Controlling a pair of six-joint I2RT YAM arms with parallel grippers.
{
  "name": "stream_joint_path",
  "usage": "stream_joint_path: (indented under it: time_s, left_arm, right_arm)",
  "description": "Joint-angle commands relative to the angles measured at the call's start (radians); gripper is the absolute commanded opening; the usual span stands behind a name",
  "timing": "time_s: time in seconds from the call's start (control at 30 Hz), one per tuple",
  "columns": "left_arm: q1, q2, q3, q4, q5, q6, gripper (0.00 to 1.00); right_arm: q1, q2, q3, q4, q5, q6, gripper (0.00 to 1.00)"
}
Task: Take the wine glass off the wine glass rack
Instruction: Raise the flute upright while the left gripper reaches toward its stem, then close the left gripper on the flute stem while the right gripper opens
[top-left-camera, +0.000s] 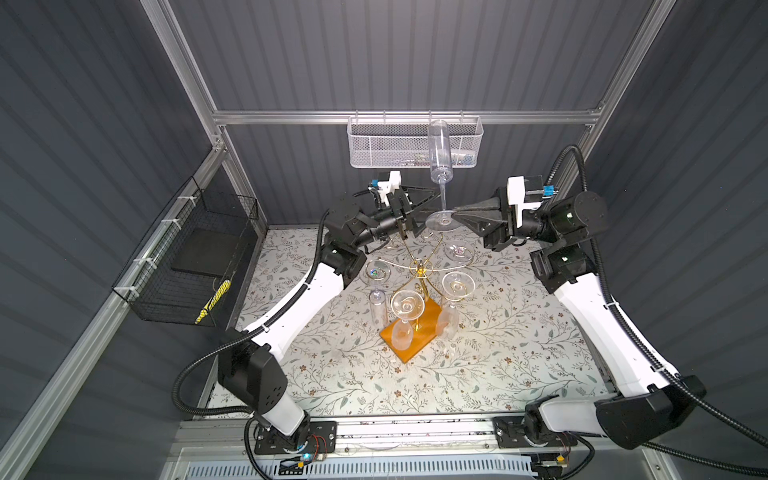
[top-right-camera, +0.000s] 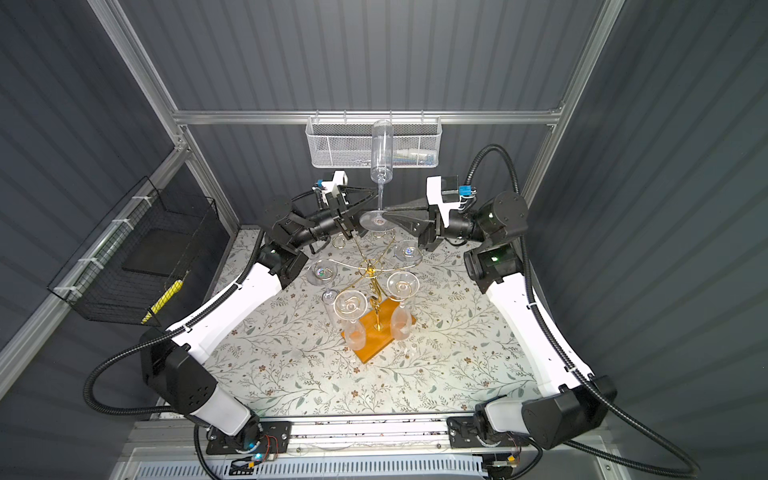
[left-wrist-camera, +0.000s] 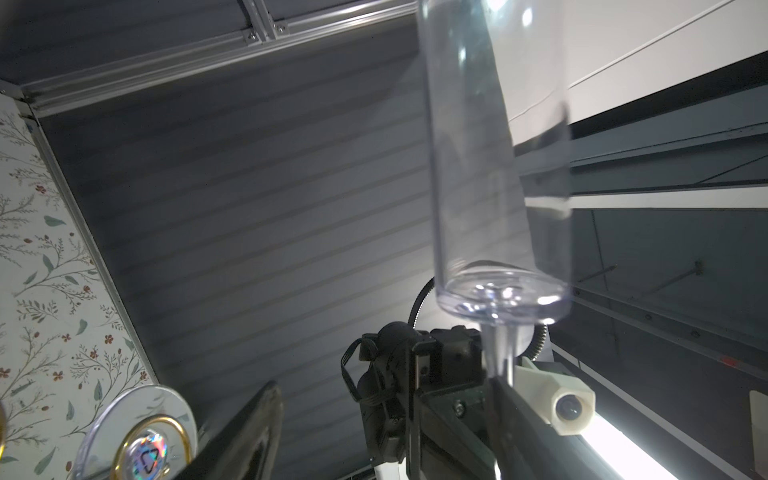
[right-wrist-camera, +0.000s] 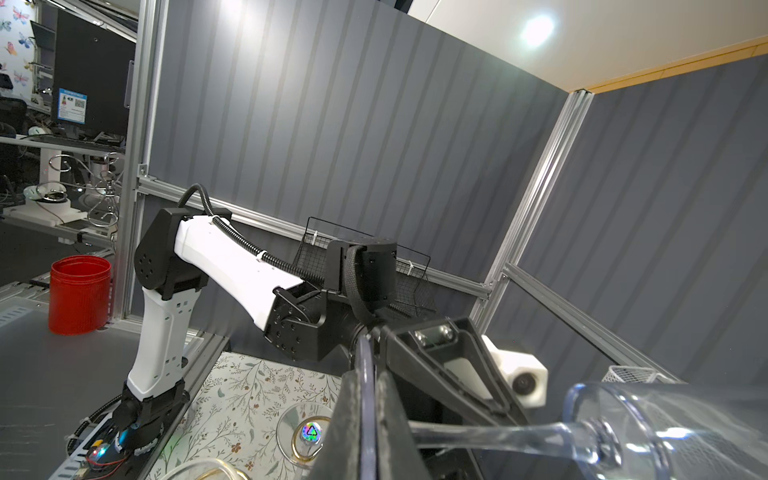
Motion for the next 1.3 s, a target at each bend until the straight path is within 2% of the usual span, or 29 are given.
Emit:
stream_joint_path:
  time_s: [0.0,0.13,0.3,0.47,0.73,1.1,1.2,1.27]
  left_arm:
    - [-0.012,-0.005,0.055,0.081,0.051,-0.023,0.72]
    - [-0.020,-0.003,0.058,0.104,0.059,-0.027,0.67]
    - [-0.021,-0.024,0.020,0.118,0.048,-0.030,0.65]
    - [-0.021,-0.057,-0.030,0.108,0.029,-0.022,0.73]
    - [-0.021,-0.102,-0.072,0.101,0.021,0.011,0.76]
    - [-0.027,-0.065,-0.023,0.210,0.079,-0.040,0.76]
    - [-0.043,-0.044,-0.004,0.211,0.094,-0.043,0.74]
    - [-0.056,-0.029,0.006,0.223,0.106,-0.047,0.70]
  right_arm:
    - [0.010,-0.028,-0.006,0.019,-0.021,-0.066,0.00]
    - [0.013,-0.034,-0.009,-0.020,-0.015,-0.095,0.00]
    - [0.013,-0.038,-0.010,-0.020,0.006,-0.110,0.00]
    - [0.011,-0.041,0.002,-0.030,0.030,-0.130,0.00]
    - [0.003,-0.069,0.002,-0.067,0.046,-0.147,0.00]
    - [0.014,-0.088,-0.034,-0.091,0.015,-0.142,0.00]
    - [0.029,-0.081,-0.033,-0.106,0.013,-0.155,0.00]
    - [0.038,-0.077,-0.030,-0.120,0.012,-0.168,0.00]
